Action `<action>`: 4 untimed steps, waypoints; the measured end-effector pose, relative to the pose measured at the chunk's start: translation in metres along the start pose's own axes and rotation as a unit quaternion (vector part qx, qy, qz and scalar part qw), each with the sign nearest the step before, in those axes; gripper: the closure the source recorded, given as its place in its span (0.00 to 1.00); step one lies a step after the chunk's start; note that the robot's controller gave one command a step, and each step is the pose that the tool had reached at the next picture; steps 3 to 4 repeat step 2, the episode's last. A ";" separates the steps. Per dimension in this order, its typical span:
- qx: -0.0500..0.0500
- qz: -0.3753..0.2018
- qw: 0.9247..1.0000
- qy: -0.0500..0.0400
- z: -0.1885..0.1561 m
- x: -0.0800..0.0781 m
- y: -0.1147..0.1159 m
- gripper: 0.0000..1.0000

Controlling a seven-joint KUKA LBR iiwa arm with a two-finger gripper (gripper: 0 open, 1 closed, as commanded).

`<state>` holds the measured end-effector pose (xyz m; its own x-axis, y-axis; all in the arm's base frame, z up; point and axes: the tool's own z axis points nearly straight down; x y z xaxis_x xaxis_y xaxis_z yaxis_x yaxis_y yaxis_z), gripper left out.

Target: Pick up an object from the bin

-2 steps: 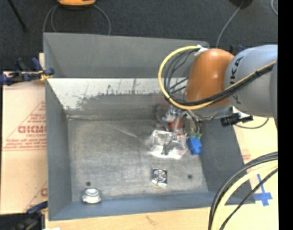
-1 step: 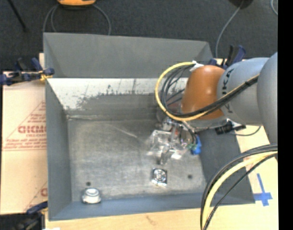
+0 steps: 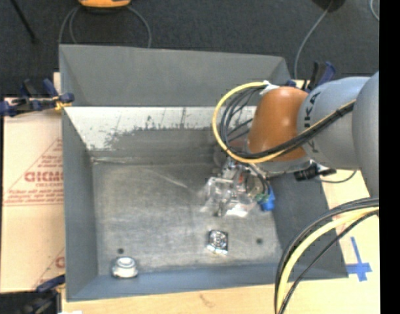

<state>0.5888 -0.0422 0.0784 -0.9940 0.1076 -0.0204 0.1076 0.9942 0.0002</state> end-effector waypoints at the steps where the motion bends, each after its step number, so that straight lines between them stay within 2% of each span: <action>1: -0.005 -0.182 0.983 0.007 0.001 -0.009 -0.022 1.00; 2: 0.000 -0.175 0.984 0.006 -0.128 0.005 -0.026 1.00; 4: 0.000 -0.175 0.984 0.006 -0.128 0.005 -0.026 1.00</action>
Offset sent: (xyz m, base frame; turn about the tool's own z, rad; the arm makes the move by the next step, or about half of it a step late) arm 0.0026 -0.0245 -0.0084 -0.3748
